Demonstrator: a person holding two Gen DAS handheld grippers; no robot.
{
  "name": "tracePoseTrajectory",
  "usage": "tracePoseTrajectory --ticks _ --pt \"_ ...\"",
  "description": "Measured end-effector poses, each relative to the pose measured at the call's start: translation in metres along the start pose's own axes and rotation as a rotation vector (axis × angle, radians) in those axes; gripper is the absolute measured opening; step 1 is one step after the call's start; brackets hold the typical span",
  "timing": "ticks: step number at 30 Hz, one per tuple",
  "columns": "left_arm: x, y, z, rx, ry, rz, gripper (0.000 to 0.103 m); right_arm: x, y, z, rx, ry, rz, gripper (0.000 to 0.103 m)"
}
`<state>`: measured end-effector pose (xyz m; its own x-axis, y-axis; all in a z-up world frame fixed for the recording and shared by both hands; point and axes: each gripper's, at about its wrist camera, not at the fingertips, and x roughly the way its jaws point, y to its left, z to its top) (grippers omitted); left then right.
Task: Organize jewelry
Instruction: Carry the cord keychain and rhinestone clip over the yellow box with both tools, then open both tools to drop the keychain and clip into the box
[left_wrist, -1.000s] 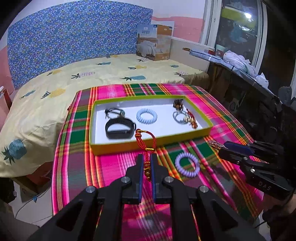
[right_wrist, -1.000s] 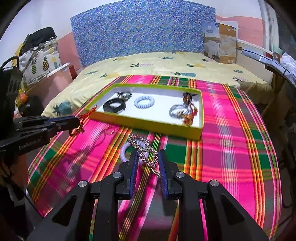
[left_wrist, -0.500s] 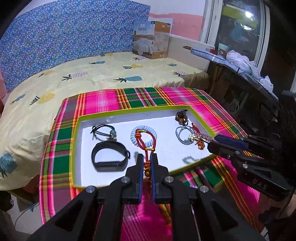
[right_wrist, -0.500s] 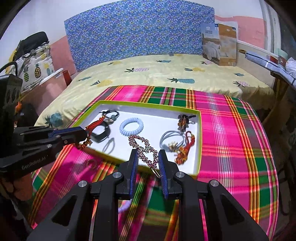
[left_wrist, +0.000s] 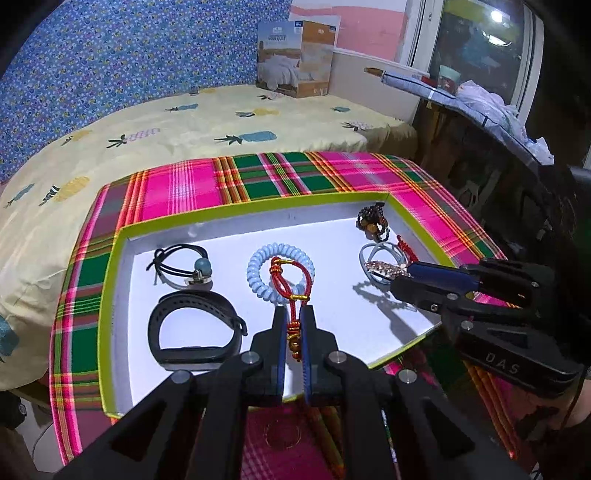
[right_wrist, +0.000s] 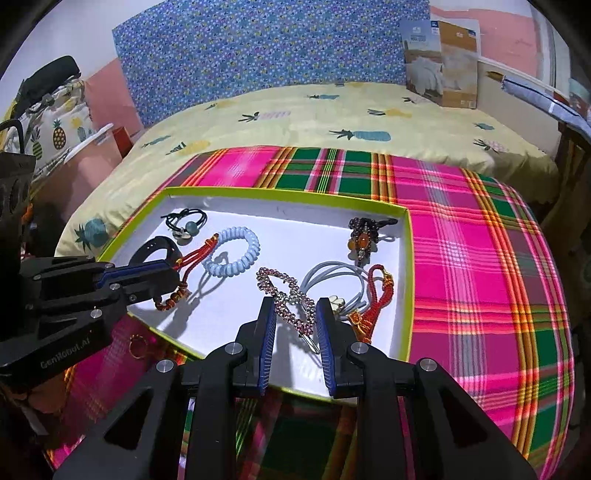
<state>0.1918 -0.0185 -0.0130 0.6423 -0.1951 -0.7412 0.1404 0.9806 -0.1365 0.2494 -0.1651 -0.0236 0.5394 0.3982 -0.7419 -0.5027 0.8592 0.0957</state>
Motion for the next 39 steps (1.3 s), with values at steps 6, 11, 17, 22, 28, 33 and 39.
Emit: tracePoseTrajectory --ticks 6,11,17,22,28,33,39 --pt "0.009 0.003 0.001 0.001 0.024 0.0 0.008 0.011 -0.003 -0.001 0.013 0.028 -0.001 0.023" --pt "0.015 0.004 0.001 0.002 0.043 0.001 0.008 0.015 -0.008 0.0 0.032 0.045 -0.006 0.023" --pt "0.016 0.003 0.001 0.007 0.047 -0.007 0.008 0.016 -0.006 0.002 0.026 0.059 -0.011 0.023" --pt "0.014 0.003 0.001 0.004 0.047 -0.001 0.008 0.013 -0.004 0.002 0.026 0.058 -0.009 0.028" --pt "0.004 0.004 0.0 -0.003 0.035 0.002 0.008 0.002 -0.003 0.003 0.029 0.031 -0.013 0.029" --pt "-0.011 0.002 -0.003 0.0 0.013 0.0 0.009 -0.014 0.001 -0.001 0.028 0.003 -0.015 0.029" --pt "-0.032 0.001 -0.011 -0.003 -0.009 -0.001 0.009 -0.037 0.005 -0.012 0.037 -0.027 -0.014 0.029"
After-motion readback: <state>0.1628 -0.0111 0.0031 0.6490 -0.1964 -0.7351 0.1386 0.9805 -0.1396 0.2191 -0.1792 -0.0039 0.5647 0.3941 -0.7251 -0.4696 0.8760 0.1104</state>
